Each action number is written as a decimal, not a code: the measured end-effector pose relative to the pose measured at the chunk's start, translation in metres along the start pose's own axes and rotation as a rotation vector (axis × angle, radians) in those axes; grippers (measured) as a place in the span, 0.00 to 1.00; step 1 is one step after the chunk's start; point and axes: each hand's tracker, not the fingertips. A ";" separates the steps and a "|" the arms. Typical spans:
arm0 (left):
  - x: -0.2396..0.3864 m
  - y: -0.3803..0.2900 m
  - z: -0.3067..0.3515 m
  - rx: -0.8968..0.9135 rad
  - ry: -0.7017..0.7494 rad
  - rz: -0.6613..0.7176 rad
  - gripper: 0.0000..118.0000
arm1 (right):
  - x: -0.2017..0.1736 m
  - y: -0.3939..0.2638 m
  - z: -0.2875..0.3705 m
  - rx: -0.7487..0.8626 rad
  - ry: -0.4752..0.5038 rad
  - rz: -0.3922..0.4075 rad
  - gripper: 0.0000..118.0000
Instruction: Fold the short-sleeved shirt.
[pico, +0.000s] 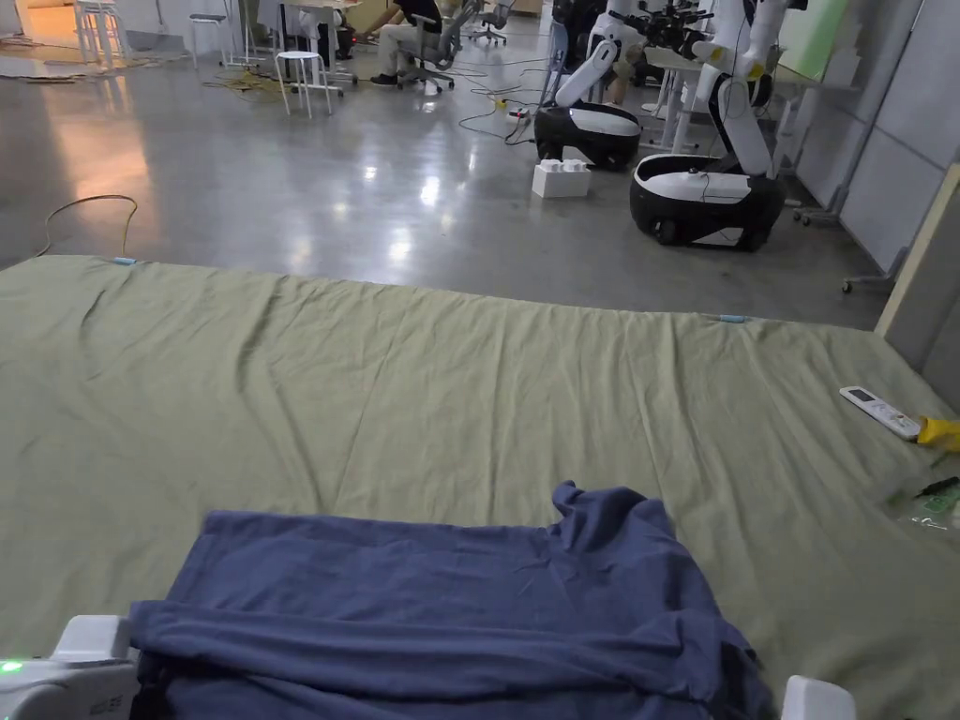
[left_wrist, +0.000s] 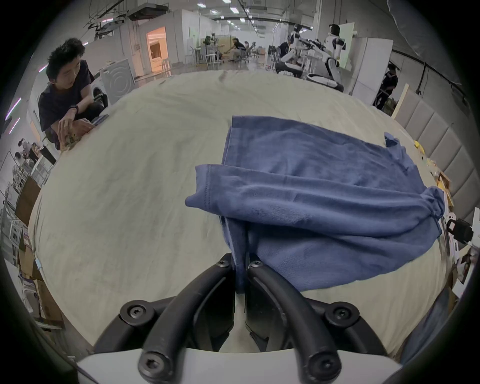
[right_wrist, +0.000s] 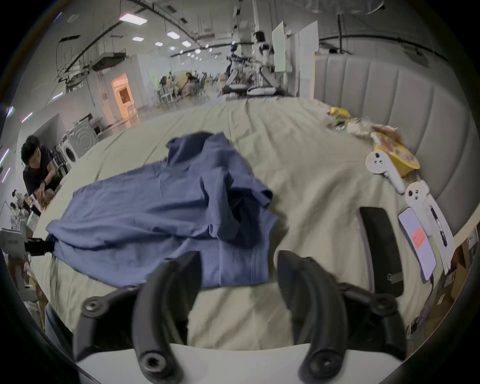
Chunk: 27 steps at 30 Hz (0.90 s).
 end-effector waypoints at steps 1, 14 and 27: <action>0.000 -0.001 0.003 0.009 -0.001 0.001 0.06 | -0.003 0.001 -0.005 -0.030 0.015 0.007 0.61; -0.002 -0.009 0.014 0.053 0.004 0.001 0.05 | -0.057 0.001 -0.031 -0.157 0.009 0.157 0.09; -0.015 0.036 0.080 0.187 -0.088 0.021 0.05 | -0.048 0.056 0.037 -0.062 0.023 0.189 0.08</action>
